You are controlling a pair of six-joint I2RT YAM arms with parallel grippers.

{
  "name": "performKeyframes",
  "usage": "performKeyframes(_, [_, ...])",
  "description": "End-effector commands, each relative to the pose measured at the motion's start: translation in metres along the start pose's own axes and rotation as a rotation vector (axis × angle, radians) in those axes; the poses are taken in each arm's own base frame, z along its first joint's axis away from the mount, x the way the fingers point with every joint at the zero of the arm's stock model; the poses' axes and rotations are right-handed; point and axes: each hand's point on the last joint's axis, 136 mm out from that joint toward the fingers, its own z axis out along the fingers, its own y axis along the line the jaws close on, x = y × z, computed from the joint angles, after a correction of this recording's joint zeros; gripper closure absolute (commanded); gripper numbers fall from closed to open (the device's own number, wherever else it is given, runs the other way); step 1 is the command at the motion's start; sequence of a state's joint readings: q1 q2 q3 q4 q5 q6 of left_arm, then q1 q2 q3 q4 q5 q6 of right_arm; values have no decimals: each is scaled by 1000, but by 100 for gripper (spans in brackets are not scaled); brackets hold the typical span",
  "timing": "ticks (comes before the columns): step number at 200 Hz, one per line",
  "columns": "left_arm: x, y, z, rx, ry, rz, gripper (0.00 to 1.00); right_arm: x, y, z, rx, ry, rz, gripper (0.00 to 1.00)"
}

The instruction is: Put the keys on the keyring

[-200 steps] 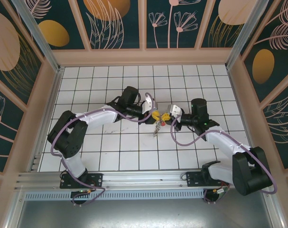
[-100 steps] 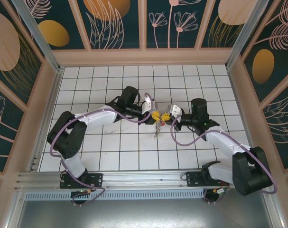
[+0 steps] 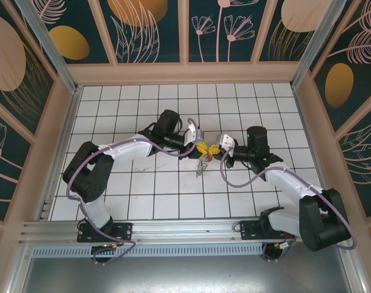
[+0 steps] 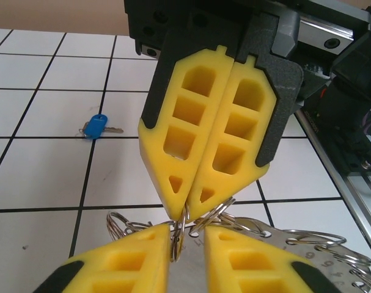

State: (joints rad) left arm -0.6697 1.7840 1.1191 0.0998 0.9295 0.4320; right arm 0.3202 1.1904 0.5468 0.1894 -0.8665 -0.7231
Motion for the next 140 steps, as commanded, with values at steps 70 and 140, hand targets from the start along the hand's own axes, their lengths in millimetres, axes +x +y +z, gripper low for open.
performKeyframes(70, [-9, 1, 0, -22, -10, 64, 100, -11, -1, -2, -8, -37, -32, 98])
performKeyframes(140, [-34, 12, -31, -260, -44, 158, 100, -20, -5, -11, 34, 1, -61, 76])
